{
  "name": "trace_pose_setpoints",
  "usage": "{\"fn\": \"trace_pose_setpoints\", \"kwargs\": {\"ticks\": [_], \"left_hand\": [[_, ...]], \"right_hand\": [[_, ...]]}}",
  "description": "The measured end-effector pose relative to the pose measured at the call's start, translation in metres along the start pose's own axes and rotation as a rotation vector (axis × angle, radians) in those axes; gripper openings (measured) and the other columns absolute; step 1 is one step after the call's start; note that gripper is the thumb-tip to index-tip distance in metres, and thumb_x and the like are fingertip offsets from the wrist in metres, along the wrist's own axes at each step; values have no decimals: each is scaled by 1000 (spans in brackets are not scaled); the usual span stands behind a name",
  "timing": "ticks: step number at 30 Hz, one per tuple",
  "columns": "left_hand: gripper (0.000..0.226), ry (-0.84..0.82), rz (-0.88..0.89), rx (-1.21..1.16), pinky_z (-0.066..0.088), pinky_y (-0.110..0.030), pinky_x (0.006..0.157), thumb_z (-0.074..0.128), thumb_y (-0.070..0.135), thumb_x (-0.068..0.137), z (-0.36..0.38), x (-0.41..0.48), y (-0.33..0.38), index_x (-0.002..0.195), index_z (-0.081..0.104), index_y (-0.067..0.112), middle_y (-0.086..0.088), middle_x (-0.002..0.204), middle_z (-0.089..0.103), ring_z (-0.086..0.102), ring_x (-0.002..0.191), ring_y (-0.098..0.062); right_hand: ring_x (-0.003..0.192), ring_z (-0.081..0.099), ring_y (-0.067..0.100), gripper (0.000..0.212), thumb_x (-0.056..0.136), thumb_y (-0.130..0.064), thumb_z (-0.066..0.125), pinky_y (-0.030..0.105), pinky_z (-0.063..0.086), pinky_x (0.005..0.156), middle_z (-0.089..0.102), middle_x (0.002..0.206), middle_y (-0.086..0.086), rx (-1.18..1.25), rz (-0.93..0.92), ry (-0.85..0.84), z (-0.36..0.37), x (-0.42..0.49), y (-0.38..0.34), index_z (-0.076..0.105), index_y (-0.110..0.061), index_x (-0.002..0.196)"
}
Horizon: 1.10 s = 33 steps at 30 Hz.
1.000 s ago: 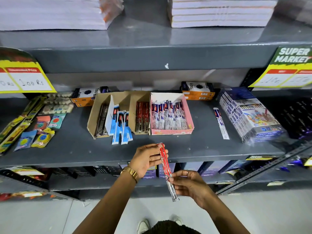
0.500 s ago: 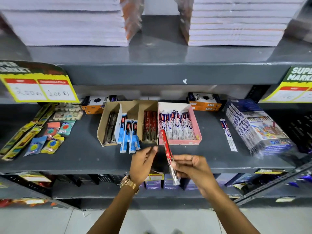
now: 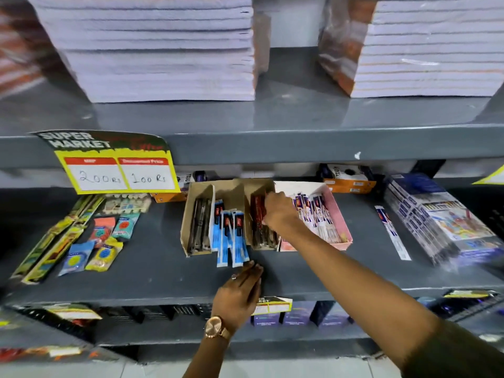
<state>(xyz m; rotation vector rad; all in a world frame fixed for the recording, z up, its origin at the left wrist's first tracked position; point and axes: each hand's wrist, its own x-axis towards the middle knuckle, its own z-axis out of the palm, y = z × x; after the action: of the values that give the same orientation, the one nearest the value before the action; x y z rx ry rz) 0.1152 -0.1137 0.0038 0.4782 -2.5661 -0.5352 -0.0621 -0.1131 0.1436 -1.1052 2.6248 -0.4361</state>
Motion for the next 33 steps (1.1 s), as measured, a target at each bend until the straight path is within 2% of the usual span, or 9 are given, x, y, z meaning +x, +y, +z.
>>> {"fn": "trace_pose_setpoints", "kwargs": {"ticks": [3, 9, 14, 17, 19, 22, 24, 28, 33], "left_hand": [[37, 7, 29, -11, 60, -30, 68, 50, 27, 84, 3, -1, -4, 113, 68, 12, -5, 113, 70, 68, 99, -20], [36, 3, 31, -29, 59, -29, 69, 50, 27, 86, 4, -4, -7, 115, 66, 13, -5, 114, 70, 66, 102, -18], [38, 9, 25, -1, 58, -31, 79, 44, 30, 88, 7, -3, -6, 118, 64, 16, -4, 119, 67, 61, 112, -18], [38, 38, 20, 8, 52, -29, 89, 42, 31, 89, 11, -2, -1, 114, 66, 16, -2, 119, 67, 58, 117, -15], [35, 44, 67, 15, 44, -23, 97, 45, 29, 89, 17, -2, 7, 109, 70, 15, 0, 115, 69, 58, 116, -13], [32, 34, 121, -14, 40, -22, 102, 48, 28, 90, 33, 2, 24, 109, 70, 15, 1, 116, 69, 57, 116, -11], [33, 10, 134, -37, 42, -24, 100, 48, 30, 90, 45, 10, 39, 109, 70, 15, 0, 117, 68, 57, 117, -12], [37, -34, 189, -33, 47, -30, 97, 48, 30, 89, 62, 34, 67, 110, 69, 9, -6, 118, 68, 58, 116, -16], [45, -69, 152, 31, 48, -35, 96, 39, 37, 92, 67, 40, 75, 116, 65, 8, -5, 123, 64, 55, 119, -16]], "right_hand": [[110, 63, 31, 31, 87, 5, 56, 38, 54, 88, 64, 118, 16, -177, -29, -2, 13, 1, -15, 57, 0, 118], [108, 65, 29, 34, 86, 4, 60, 36, 55, 85, 64, 116, 15, -295, -42, -38, 30, -6, -17, 57, 0, 119], [103, 66, 30, 22, 90, -6, 58, 36, 54, 89, 69, 110, 15, 16, -116, 45, 14, -23, 4, 65, -3, 111], [95, 71, 23, 19, 88, -12, 60, 28, 50, 90, 76, 104, 8, 190, -114, 161, -7, -40, 43, 76, -11, 100], [87, 73, 20, 18, 84, -11, 63, 24, 51, 82, 79, 97, 3, 253, -42, 285, -21, -53, 81, 78, -15, 92], [89, 73, 26, 16, 80, -12, 67, 31, 55, 81, 79, 93, 8, 274, 186, 387, -34, -64, 148, 78, -18, 90], [91, 72, 34, 14, 78, -17, 72, 37, 57, 82, 76, 94, 18, 262, 324, 369, -35, -67, 191, 77, -12, 90], [95, 67, 40, 34, 76, -31, 73, 42, 55, 78, 72, 99, 25, 104, 510, 208, -32, -66, 247, 73, -3, 96], [103, 62, 41, 44, 78, -35, 73, 44, 53, 85, 65, 109, 26, 55, 561, 145, -30, -59, 262, 68, 1, 103]]}}
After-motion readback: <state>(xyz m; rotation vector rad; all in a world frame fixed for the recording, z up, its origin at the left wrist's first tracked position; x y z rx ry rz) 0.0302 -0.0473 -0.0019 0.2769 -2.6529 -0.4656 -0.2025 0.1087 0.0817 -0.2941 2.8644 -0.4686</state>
